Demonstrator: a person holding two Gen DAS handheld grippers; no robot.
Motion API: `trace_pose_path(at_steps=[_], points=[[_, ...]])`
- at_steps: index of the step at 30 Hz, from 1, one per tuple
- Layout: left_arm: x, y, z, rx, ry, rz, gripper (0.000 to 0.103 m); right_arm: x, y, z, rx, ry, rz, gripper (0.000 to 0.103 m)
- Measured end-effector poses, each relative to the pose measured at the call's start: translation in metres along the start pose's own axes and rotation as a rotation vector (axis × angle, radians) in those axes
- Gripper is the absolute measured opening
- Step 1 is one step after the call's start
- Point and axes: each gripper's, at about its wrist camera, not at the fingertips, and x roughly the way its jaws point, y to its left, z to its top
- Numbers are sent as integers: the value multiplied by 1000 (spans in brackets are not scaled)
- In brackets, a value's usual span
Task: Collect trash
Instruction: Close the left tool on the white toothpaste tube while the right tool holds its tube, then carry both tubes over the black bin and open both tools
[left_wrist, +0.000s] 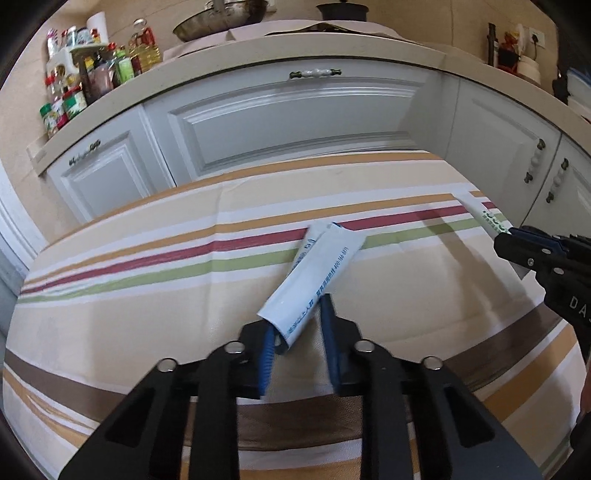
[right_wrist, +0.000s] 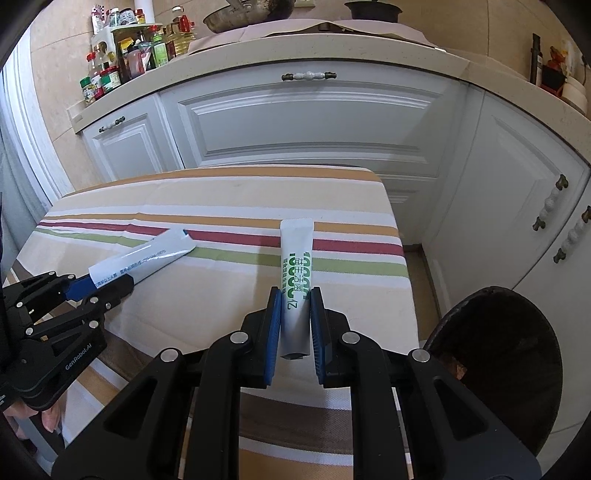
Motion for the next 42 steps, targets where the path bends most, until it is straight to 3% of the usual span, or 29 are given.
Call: trace_pose_path(at_steps=[2, 8, 42], points=[[-2, -1, -1, 6, -5, -2, 10, -1, 1, -1, 1, -1, 2, 16], [-7, 1, -4, -3, -14, -4, 3, -7, 3, -5, 2, -11, 7, 16], [-108, -20, -64, -83, -98, -11, 2, -108, 14, -76, -16, -96, 3, 16]])
